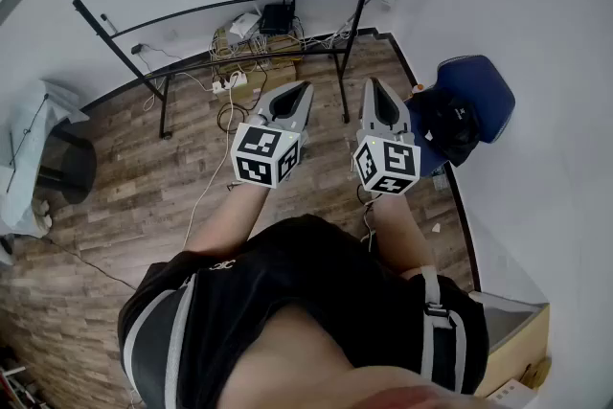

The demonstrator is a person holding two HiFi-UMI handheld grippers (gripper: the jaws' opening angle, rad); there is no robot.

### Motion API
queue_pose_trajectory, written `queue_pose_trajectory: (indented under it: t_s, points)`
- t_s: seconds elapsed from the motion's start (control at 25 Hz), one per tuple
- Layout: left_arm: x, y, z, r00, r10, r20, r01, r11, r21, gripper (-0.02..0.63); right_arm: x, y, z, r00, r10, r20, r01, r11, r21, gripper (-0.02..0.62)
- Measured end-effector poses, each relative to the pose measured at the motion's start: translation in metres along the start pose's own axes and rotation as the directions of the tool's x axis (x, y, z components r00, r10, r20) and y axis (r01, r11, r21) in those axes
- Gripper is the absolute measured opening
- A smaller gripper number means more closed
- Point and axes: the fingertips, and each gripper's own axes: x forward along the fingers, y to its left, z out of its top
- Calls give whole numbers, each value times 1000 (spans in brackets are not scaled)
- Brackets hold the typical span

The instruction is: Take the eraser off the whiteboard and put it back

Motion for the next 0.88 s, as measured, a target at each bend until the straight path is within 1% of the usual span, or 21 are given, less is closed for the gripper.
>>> queue_pose_trajectory:
  t_s: [0.16,0.4,0.52,0.72,0.88]
  points:
    - [7,-12,1,1000,4,9,-4,1000,4,9,-4,-12,2,1000,10,5,-10,1000,-8,5]
    - [14,-20,-1,1000,12,-1,-12,1000,6,9,-6,-21,3,1000,26,17,-26,1000,5,5]
    - [17,-25,-5,1000,12,-14,-12,1000,8,9,-9,-28,1,999,23,22,-24,999,30,5]
    - [25,-44,-18,999,-4,-48,4,1000,-9,9,-17,-39,-9,999,32,-4,-31,998,52,5]
    - [34,-57,-20,998,-7,-57,8,1000,2,9,-23,-50,-11,999,43,-5,-42,997,61,5]
